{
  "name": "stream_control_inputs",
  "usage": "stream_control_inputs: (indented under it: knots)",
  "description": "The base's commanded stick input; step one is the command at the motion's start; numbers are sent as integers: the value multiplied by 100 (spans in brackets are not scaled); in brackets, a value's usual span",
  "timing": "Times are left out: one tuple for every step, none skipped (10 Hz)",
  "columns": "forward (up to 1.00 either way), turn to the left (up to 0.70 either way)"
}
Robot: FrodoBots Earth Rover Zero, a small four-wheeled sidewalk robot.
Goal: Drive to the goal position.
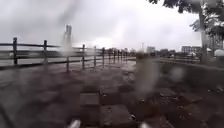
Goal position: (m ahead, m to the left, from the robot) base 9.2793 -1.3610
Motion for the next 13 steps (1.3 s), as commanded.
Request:
stream_control_inputs:
  knots:
    - [70,-12]
    - [70,-27]
    - [70,-27]
    - [70,-27]
    - [70,-20]
    - [70,-10]
    - [70,0]
    - [70,0]
    - [70,0]
    - [70,0]
    - [70,0]
    - [70,-18]
    - [70,-27]
